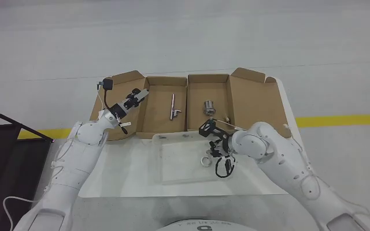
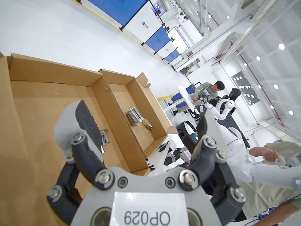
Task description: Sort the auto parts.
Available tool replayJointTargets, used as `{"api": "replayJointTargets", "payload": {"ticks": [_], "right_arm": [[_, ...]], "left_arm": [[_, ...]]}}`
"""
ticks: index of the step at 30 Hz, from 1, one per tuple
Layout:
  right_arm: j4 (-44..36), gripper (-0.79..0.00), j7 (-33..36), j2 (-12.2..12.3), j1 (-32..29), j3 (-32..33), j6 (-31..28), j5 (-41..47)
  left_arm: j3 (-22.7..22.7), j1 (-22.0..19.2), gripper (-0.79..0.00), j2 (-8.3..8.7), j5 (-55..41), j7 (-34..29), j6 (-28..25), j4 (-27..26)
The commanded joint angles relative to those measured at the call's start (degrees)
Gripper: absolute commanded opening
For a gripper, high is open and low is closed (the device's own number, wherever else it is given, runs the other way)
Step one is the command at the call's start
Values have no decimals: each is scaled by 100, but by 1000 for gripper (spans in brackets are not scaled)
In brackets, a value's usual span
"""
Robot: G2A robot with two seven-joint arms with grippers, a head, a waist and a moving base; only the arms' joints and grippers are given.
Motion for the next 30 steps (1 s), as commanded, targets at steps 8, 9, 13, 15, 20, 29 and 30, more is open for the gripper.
{"api": "replayJointTargets", "payload": {"ticks": [8,9,13,15,20,29,30], "right_arm": [[144,-529,161,-129,277,-549,162,-364],[157,-529,162,-143,301,-592,188,-387],[252,-539,161,-200,422,-726,310,-444],[308,-548,149,-229,481,-785,366,-453],[440,-579,172,-294,604,-923,436,-470],[607,-671,244,-396,774,-1138,484,-518],[616,-785,249,-403,787,-1149,488,-519]], "left_arm": [[0,0,0,0,0,0,0,0],[0,0,0,0,0,0,0,0],[0,0,0,0,0,0,0,0],[0,0,0,0,0,0,0,0],[0,0,0,0,0,0,0,0],[0,0,0,0,0,0,0,0],[0,0,0,0,0,0,0,0]]}}
